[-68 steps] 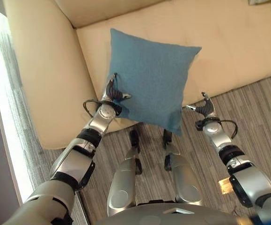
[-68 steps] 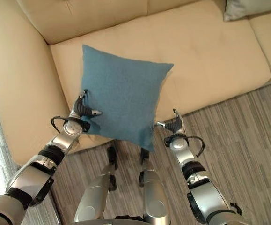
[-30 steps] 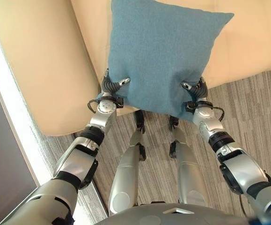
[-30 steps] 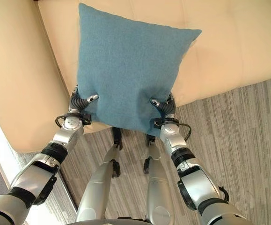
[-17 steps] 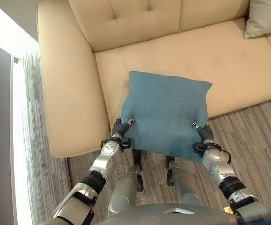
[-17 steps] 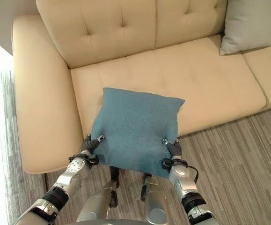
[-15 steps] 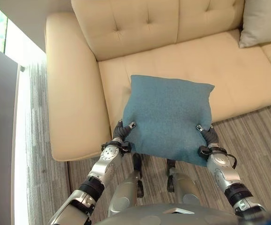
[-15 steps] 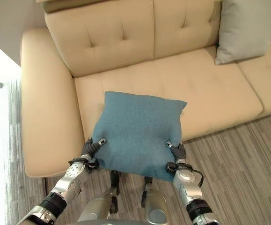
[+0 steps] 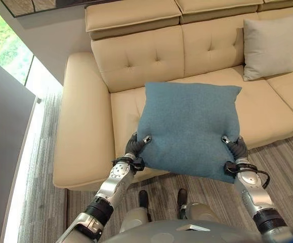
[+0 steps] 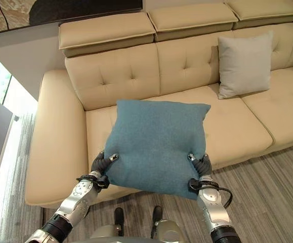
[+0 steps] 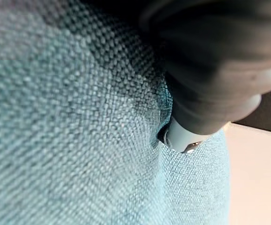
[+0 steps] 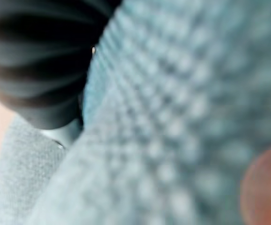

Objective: Pick up all the scattered cushions and arrange them neatly on the sofa.

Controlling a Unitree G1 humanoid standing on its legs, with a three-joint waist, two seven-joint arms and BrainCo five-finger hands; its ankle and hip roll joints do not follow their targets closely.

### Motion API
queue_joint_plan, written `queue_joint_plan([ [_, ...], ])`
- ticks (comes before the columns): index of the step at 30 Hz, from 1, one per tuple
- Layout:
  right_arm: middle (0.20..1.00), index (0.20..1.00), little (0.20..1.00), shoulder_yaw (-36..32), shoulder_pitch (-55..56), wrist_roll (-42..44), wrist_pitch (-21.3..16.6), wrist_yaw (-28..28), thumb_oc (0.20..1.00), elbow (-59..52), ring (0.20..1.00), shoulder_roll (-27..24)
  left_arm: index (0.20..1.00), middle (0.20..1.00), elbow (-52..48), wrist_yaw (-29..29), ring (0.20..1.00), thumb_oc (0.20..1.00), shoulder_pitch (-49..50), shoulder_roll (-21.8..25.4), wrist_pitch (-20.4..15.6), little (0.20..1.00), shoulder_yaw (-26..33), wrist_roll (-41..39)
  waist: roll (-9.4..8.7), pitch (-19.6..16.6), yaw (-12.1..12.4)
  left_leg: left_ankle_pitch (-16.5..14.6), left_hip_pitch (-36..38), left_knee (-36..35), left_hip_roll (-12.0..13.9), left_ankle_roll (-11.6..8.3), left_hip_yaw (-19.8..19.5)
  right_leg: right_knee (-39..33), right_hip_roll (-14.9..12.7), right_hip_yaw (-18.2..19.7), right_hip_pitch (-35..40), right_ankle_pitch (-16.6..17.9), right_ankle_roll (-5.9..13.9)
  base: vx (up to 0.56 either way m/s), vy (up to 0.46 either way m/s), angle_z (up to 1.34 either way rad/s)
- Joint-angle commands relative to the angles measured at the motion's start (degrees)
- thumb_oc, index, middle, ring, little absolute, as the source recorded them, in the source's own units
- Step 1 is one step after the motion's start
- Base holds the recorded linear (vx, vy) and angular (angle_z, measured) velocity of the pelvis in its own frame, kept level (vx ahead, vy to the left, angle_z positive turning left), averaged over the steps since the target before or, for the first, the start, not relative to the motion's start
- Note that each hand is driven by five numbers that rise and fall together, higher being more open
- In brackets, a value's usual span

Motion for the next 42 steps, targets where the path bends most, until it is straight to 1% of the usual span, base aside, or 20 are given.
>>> queue_joint_plan([
  [1,0.2,0.2,0.2,0.98,-4.32,-1.73,-5.47,0.05,0.2,-7.64,0.2,2.06,0.2,0.2,-5.49,-4.05,0.2,0.2,-4.2,-1.43,-4.0,0.2,-0.47,2.39,-3.74,-1.96,-0.59,-5.06,-1.69,3.98,-3.11,-0.84,-0.45,-2.67,-3.57,3.57,4.41,-2.0,6.86,0.07,0.098,-0.02],
  [5,0.2,0.2,0.2,1.39,-6.59,1.31,-5.34,1.1,0.2,-8.48,0.2,4.22,0.2,0.2,-7.67,-4.15,0.2,0.2,-2.45,0.04,-4.2,0.2,1.08,2.73,-3.55,-1.75,0.83,-6.7,0.52,2.73,-4.29,1.63,1.53,2.63,-5.83,5.3,2.7,-2.24,9.16,0.14,0.288,-0.26],
  [6,0.2,0.2,0.2,1.74,-7.38,1.1,-5.18,1.64,0.2,-9.01,0.2,4.5,0.2,0.2,-8.51,-4.42,0.2,0.2,-1.39,0.64,-4.34,0.2,1.82,2.81,-3.26,-1.19,1.33,-7.02,1.69,2.04,-4.82,2.79,2.05,6.27,-6.88,6.18,1.22,-1.49,10.31,0.11,0.272,-0.73],
  [7,0.2,0.2,0.2,2.04,-7.68,1.08,-5.05,2.0,0.2,-9.4,0.2,4.56,0.2,0.2,-8.85,-4.65,0.2,0.2,-0.94,0.96,-4.26,0.2,2.16,2.76,-3.11,-0.94,1.38,-7.06,2.32,1.44,-5.04,3.37,2.22,8.29,-7.04,6.83,0.38,-1.22,10.62,0.07,0.192,-0.63],
  [8,0.2,0.2,0.2,2.06,-7.68,1.08,-5.03,2.0,0.2,-9.41,0.2,4.57,0.2,0.2,-8.87,-4.66,0.2,0.2,-0.92,0.98,-4.24,0.2,2.18,2.75,-3.17,-0.93,1.47,-7.03,2.4,1.35,-5.09,3.4,2.35,8.49,-7.09,6.98,0.27,-1.31,10.65,0.07,0.164,-0.56],
  [9,0.2,0.2,0.2,2.36,-7.94,0.97,-5.07,2.63,0.2,-9.93,0.2,4.8,0.2,0.2,-9.19,-5.02,0.2,0.2,-0.41,1.51,-4.4,0.2,2.94,3.09,-2.73,-0.63,1.54,-7.29,3.22,0.7,-5.33,4.14,2.59,12.14,-6.96,7.83,-1.53,-1.12,10.94,0.09,0.137,-0.35],
  [11,0.2,0.2,0.2,2.69,-8.06,0.8,-5.05,3.03,0.2,-10.12,0.2,4.9,0.2,0.2,-9.11,-5.31,0.2,0.2,-0.21,1.58,-4.55,0.2,3.05,3.44,-2.69,-0.62,1.54,-7.88,4.66,0.21,-5.85,4.49,2.73,11.44,-6.56,8.17,-2.09,-1.01,10.65,0.15,0.126,-0.3],
  [13,0.2,0.2,0.2,3.37,-8.82,0.07,-4.97,3.09,0.2,-10.21,0.2,4.44,0.2,0.2,-9.44,-5.0,0.2,0.2,0.17,1.4,-4.61,0.2,3.24,3.44,-2.76,-0.7,1.59,-8.5,6.16,-0.63,-6.74,4.91,2.77,7.96,-5.52,8.02,-3.19,0.43,9.95,0.17,0.042,-0.24],
  [14,0.2,0.2,0.2,3.93,-9.53,-0.29,-4.81,3.11,0.2,-10.3,0.2,4.0,0.2,0.2,-9.57,-4.92,0.2,0.2,0.08,1.29,-4.65,0.2,3.37,3.23,-2.94,-0.57,1.58,-8.95,6.62,-0.75,-7.05,4.94,2.54,4.66,-5.4,7.46,-4.46,2.1,10.21,0.1,-0.017,-0.18],
  [17,0.2,0.2,0.2,4.51,-10.26,-0.62,-4.5,3.14,0.2,-10.1,0.2,3.46,0.2,0.2,-9.38,-4.68,0.2,0.2,-0.15,0.96,-4.88,0.2,3.7,3.14,-3.2,-0.12,1.45,-9.52,7.5,-0.8,-7.45,4.96,1.85,1.22,-4.88,6.85,-6.29,4.28,10.69,0.11,-0.052,-0.06],
  [20,0.2,0.2,0.2,4.26,-9.51,-0.82,-4.61,3.44,0.2,-10.3,0.2,3.26,0.2,0.2,-9.07,-5.22,0.2,0.2,-0.01,0.75,-5.09,0.2,3.7,3.45,-3.57,-0.4,1.2,-9.93,7.83,-0.76,-7.85,4.61,0.9,-0.94,-4.24,7.69,-5.2,4.61,10.71,0.12,-0.126,-0.02],
  [23,0.2,0.2,0.2,3.17,-7.66,-1.29,-4.89,3.42,0.2,-10.47,0.2,2.71,0.2,0.2,-8.7,-5.7,0.2,0.2,0.6,-0.08,-4.99,0.2,3.39,3.66,-3.77,-1.66,1.26,-10.41,8.54,-0.73,-7.15,3.03,-0.21,-3.36,-3.29,7.62,-2.09,4.38,9.76,0.14,-0.208,0.28],
  [26,0.2,0.2,0.2,1.67,-5.45,-1.43,-5.28,3.26,0.2,-10.8,0.2,1.72,0.2,0.2,-8.09,-6.17,0.2,0.2,0.95,-1.09,-4.57,0.2,2.57,3.6,-3.56,-2.47,0.67,-10.8,8.02,1.67,-5.57,0.98,-1.37,-5.84,-2.56,5.73,1.56,3.03,8.62,0.14,-0.238,0.58],
  [29,0.2,0.2,0.2,0.78,-5.18,-1.05,-5.46,2.86,0.2,-10.85,0.2,1.11,0.2,0.2,-7.52,-6.11,0.2,0.2,0.11,-1.53,-4.56,0.2,2.08,3.13,-3.84,-1.98,0.06,-10.83,4.87,6.27,-5.03,-0.15,-1.02,-6.89,-2.72,4.5,3.14,2.13,7.66,0.02,-0.12,0.78],
  [30,0.2,0.2,0.2,0.06,-4.83,-0.68,-5.49,2.72,0.2,-10.99,0.2,0.82,0.2,0.2,-6.85,-6.24,0.2,0.2,-0.29,-1.86,-4.47,0.2,1.58,3.1,-3.72,-1.81,-0.2,-9.87,3.44,6.15,-4.36,-0.27,-0.08,-7.71,-2.67,3.5,4.05,1.5,7.26,0.06,-0.083,0.6],
  [32,0.2,0.2,0.2,-0.95,-4.01,-0.29,-5.49,2.63,0.2,-11.15,0.2,0.71,0.2,0.2,-6.36,-6.54,0.2,0.2,-0.33,-1.84,-3.98,0.2,1.07,3.73,-3.79,-2.42,-0.5,-7.32,0.83,2.97,-4.51,0.06,1.72,-8.36,-2.67,2.35,4.68,1.13,7.23,0.11,-0.027,0.79],
  [34,0.2,0.2,0.2,-1.35,-4.31,-0.15,-5.35,2.09,0.2,-10.94,0.2,1.32,0.2,0.2,-6.68,-6.44,0.2,0.2,-0.19,-1.68,-3.53,0.2,1.31,3.93,-3.89,-1.85,0.53,-5.19,-2.3,1.33,-4.92,0.0,3.26,-7.65,-1.65,3.08,5.4,-0.18,6.97,0.18,0.052,0.53],
  [37,0.2,0.2,0.2,-1.21,-4.14,-0.12,-5.28,2.27,0.2,-10.83,0.2,2.04,0.2,0.2,-7.02,-6.58,0.2,0.2,1.22,-1.38,-3.28,0.2,1.72,4.25,-3.72,-2.74,0.77,-4.78,-0.22,-0.73,-5.29,0.52,2.46,-7.12,-1.42,3.37,7.04,-1.16,7.27,0.23,0.091,-0.2],
  [39,0.2,0.2,0.2,-0.77,-4.6,-0.13,-4.89,2.73,0.2,-10.58,0.2,2.63,0.2,0.2,-8.14,-6.86,0.2,0.2,2.24,-0.57,-3.29,0.2,2.63,4.26,-3.84,-3.41,1.4,-5.01,2.15,-1.84,-5.48,1.09,3.67,-6.56,-2.21,4.15,8.35,-1.64,7.92,0.28,0.174,-0.57],
  [42,0.2,0.2,0.2,0.5,-6.4,-0.57,-4.64,3.5,0.2,-10.86,0.2,3.73,0.2,0.2,-9.51,-6.55,0.2,0.2,2.71,0.67,-3.6,0.2,4.14,4.19,-3.73,-3.2,3.05,-6.42,4.07,-1.83,-5.77,2.91,6.02,-0.52,-4.14,4.8,7.34,-2.56,9.25,0.16,0.196,-0.79],
])
